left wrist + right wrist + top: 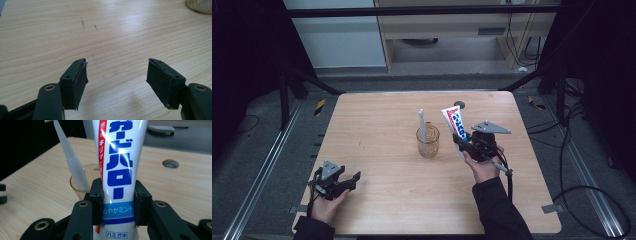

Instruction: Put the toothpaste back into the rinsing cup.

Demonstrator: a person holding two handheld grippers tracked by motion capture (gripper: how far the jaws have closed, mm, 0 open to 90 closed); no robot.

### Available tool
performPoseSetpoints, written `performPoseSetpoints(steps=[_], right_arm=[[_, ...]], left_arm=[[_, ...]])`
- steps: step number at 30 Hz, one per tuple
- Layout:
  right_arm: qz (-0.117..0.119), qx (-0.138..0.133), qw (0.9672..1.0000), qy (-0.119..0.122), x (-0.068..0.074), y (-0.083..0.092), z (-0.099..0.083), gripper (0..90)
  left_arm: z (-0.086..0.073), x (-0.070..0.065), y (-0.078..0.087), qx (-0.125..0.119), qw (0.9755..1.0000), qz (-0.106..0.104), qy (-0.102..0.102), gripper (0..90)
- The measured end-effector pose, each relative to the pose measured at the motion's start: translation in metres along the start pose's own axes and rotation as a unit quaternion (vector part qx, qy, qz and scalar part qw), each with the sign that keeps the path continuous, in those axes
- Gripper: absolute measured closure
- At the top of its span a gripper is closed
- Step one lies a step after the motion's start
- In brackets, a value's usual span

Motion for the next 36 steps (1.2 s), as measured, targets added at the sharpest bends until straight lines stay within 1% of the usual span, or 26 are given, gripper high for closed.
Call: performPoseSetpoints(steps=[5, 9, 11, 15, 18, 20, 26, 32, 36], right_arm=[[-0.008, -0.035, 0.9993, -0.008, 0.001, -0.005, 0.012, 66.9], [-0.004, -0.064, 0.9977, -0.021, 0.0, -0.009, 0.02, 66.9], [-0.001, -0.071, 0.9971, -0.026, 0.0, -0.013, 0.023, 66.9], [-0.006, -0.087, 0.9957, -0.031, -0.001, -0.021, 0.029, 67.0], [-0.007, -0.1, 0.9941, -0.04, -0.001, -0.029, 0.033, 66.9], [-0.009, -0.105, 0.9935, -0.044, -0.001, -0.035, 0.035, 67.0], [-0.013, -0.113, 0.9926, -0.042, 0.004, -0.053, 0.038, 67.0], [-0.01, -0.129, 0.9901, -0.056, 0.008, -0.065, 0.038, 67.0], [-0.007, -0.135, 0.9891, -0.058, 0.011, -0.072, 0.037, 67.0]], left_arm=[[0.0, 0.0, 0.001, -0.002, 1.0, 0.001, 0.0, 31.5], [0.0, 0.0, 0.0, -0.001, 1.0, 0.0, 0.0, 31.5], [0.0, 0.0, 0.0, -0.001, 1.0, 0.0, 0.001, 31.5], [0.0, 0.0, 0.0, -0.002, 1.0, 0.001, 0.001, 31.6], [0.0, 0.0, 0.0, -0.003, 1.0, 0.001, 0.0, 31.6], [0.0, 0.0, 0.0, -0.002, 1.0, 0.001, 0.0, 31.5], [0.0, 0.001, 0.0, -0.003, 1.0, 0.002, 0.0, 31.6], [0.001, 0.0, 0.0, -0.003, 1.0, 0.002, -0.001, 31.6], [0.001, 0.001, 0.0, -0.004, 1.0, 0.002, -0.001, 31.6]])
Point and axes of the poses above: each handheld gripper's, and its own axes: y roughly backward along the jaws, z roughly out of its top, x roughly to its left, the point moved 2 cm from there along -y, roughly forward along the jaws, and after that the axes turned 4 degrees about -z, right-handed, at the moved point
